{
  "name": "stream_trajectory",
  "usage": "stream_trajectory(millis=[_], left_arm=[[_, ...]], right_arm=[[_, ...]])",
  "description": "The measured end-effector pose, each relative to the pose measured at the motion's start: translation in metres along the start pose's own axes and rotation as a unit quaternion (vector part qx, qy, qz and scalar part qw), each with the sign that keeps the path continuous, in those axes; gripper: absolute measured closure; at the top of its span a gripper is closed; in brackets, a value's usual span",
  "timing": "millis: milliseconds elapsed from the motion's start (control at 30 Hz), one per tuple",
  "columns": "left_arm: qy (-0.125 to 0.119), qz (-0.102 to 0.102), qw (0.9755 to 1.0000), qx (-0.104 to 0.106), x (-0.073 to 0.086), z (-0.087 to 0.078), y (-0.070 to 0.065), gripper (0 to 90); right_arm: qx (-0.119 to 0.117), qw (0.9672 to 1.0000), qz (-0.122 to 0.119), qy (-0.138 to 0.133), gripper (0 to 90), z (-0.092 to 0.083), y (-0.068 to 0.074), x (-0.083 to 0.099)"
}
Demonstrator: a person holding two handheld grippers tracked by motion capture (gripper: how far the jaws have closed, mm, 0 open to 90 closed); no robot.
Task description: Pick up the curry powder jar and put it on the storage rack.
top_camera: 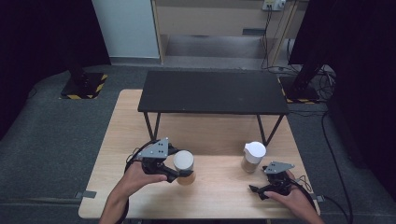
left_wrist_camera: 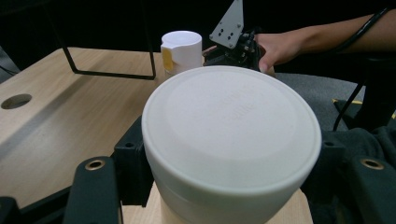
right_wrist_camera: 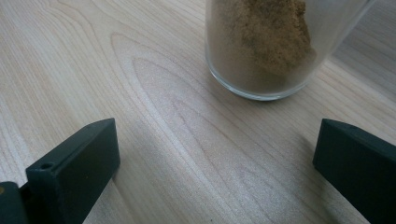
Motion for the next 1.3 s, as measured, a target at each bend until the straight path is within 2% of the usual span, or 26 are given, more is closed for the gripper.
stream_trajectory(millis=[200, 400, 667, 967, 1300], left_arm=[[-0.001, 0.006, 1.0, -0.004, -0.015, -0.008, 0.006, 32.8], [0.002, 0.012, 0.9999, -0.002, -0.029, -0.009, 0.012, 32.8], [0.001, 0.011, 0.9999, -0.007, -0.047, -0.01, 0.022, 32.8], [-0.01, 0.009, 0.9998, -0.011, -0.068, -0.019, 0.034, 32.7], [0.002, 0.017, 0.9996, -0.021, -0.09, -0.032, 0.042, 32.7]], right_arm=[[0.0, 1.0, 0.0, 0.0, 1.4, 0.0, 0.0, 0.0], [-0.001, 1.0, 0.0, 0.0, 1.5, 0.0, 0.0, 0.0], [-0.001, 1.0, -0.001, 0.0, 1.4, 0.0, 0.0, 0.0], [-0.002, 1.0, -0.001, 0.0, 1.6, 0.0, -0.001, 0.0], [-0.002, 1.0, -0.001, 0.0, 1.6, 0.0, -0.001, 0.0]])
Point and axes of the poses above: each handheld gripper's, and its own axes: z roughly forward along the jaws, x roughly out of its underside, y roughly to its left, the point moved 9 cm from there along z, roughly forward along the jaws, and after that the axes turned 3 degrees about y, right-handed, at the moved point
